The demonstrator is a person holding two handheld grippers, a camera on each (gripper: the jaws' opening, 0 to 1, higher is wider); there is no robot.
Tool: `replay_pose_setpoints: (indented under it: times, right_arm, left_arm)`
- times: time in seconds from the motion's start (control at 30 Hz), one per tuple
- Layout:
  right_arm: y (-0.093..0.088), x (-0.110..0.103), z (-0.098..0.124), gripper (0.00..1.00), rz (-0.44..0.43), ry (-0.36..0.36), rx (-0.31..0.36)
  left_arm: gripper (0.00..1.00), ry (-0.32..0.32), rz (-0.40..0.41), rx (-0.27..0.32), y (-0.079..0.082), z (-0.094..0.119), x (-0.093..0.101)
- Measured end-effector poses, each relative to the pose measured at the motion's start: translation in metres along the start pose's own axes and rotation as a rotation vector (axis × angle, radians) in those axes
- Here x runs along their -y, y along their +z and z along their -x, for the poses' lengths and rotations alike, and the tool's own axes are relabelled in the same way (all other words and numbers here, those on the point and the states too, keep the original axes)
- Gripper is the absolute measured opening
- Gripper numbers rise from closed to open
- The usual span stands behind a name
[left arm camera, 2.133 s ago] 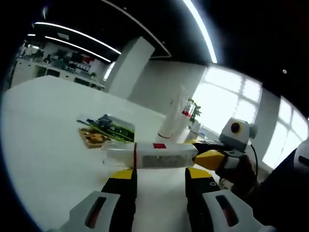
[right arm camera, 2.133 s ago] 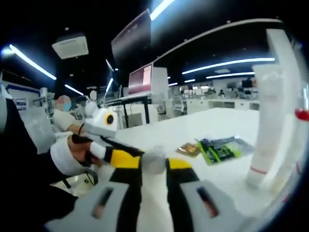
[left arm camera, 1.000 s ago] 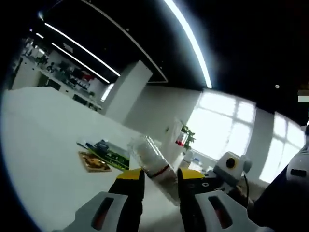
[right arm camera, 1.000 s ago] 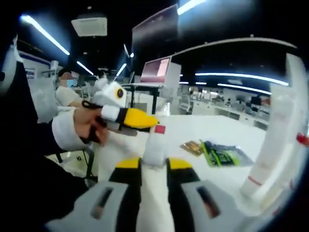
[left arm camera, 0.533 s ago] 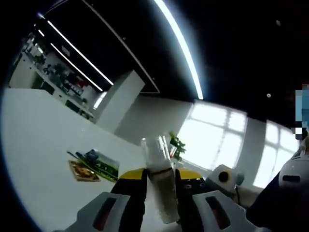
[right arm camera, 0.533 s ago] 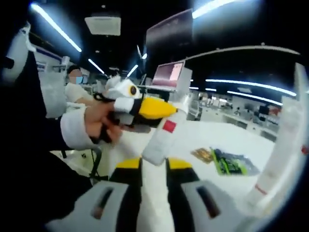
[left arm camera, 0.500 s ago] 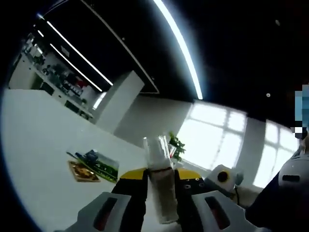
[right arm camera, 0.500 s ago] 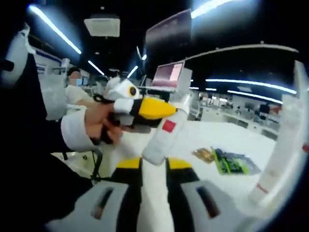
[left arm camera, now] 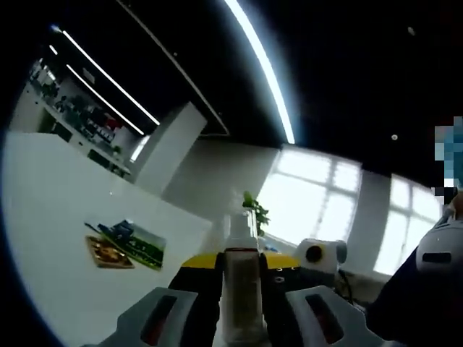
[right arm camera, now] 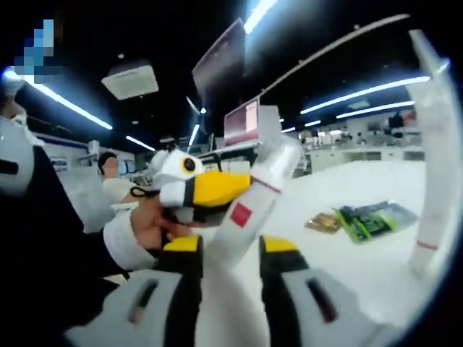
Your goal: Arrange the skincare products in the storage area until every visible bottle or jar stands upright without overlapping.
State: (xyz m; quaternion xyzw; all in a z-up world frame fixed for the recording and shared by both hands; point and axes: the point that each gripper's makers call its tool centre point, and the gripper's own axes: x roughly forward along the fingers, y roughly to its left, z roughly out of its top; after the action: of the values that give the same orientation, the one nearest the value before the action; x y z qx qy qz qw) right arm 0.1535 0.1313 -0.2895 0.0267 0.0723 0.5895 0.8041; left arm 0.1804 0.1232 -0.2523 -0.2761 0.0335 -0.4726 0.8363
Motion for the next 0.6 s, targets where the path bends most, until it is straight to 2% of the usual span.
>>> replay_pose_setpoints:
  times: [0.2, 0.33, 0.43, 0.6]
  right_arm:
    - [0.004, 0.002, -0.002, 0.29, -0.027, -0.019, 0.036]
    - [0.003, 0.002, -0.001, 0.28, -0.023, -0.026, 0.033]
    - [0.004, 0.002, 0.003, 0.27, 0.013, -0.046, 0.033]
    - [-0.001, 0.013, 0.01, 0.25, 0.144, -0.157, -0.019]
  left_arm:
    - [0.2, -0.025, 0.011, -0.001, -0.004, -0.004, 0.009]
    - [0.2, -0.024, 0.011, 0.001, -0.005, -0.004, 0.012]
    - [0.2, -0.033, 0.024, 0.004, -0.004, -0.004, 0.011]
    - [0.2, -0.013, 0.002, -0.014, -0.008, -0.006, 0.011]
